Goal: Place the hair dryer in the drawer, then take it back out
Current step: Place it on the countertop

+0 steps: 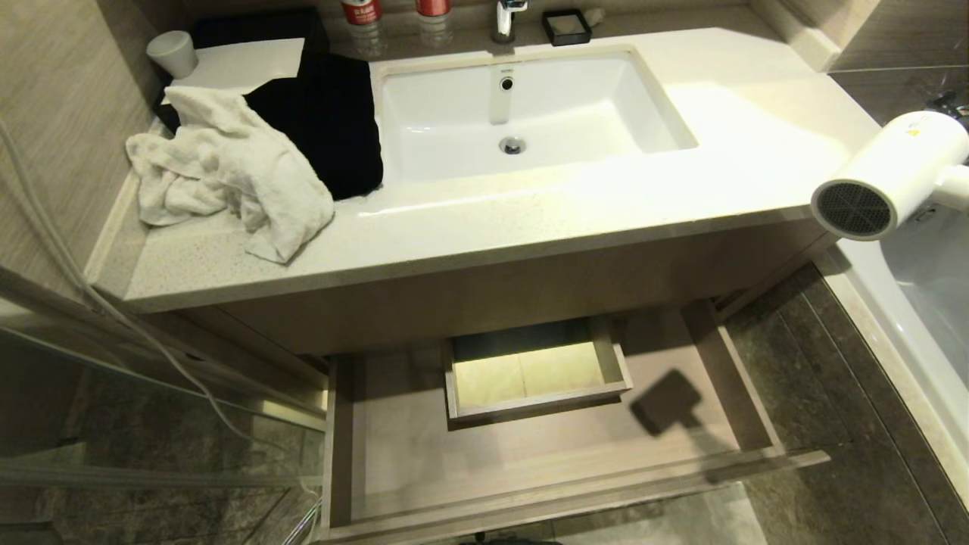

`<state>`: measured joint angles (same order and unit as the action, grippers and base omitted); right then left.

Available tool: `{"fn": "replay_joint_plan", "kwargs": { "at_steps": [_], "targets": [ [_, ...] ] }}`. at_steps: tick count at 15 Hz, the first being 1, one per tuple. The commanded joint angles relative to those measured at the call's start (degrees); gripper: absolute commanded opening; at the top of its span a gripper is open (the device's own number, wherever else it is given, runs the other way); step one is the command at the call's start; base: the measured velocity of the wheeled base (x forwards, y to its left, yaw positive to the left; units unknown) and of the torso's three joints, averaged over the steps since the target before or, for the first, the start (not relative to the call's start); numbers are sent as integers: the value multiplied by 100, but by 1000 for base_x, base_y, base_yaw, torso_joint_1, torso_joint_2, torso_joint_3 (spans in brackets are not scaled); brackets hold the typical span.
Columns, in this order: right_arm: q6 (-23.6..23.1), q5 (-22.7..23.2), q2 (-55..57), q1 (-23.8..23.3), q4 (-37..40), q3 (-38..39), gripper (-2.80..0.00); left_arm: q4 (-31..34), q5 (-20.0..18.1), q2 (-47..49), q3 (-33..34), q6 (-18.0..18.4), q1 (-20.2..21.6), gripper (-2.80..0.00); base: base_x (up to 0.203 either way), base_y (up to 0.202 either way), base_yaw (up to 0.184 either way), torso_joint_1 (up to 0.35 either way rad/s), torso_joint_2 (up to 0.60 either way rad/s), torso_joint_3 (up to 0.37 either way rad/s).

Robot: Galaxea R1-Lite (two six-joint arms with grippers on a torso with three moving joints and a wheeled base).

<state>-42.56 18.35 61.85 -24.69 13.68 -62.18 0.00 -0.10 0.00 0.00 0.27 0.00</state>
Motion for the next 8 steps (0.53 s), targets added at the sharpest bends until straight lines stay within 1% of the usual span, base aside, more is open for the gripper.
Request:
{"fn": "replay_joint_plan", "kwargs": {
  "at_steps": [1,8],
  "targets": [
    [-25,11,29,-10,12,-4,-280,0,1,0,0,-1,0,-280,0,0,0,288,-44,234],
    [-7,2,47,-10,12,-4,-280,0,3,0,0,-1,0,-280,0,0,0,308,-102,205]
  ]
}}
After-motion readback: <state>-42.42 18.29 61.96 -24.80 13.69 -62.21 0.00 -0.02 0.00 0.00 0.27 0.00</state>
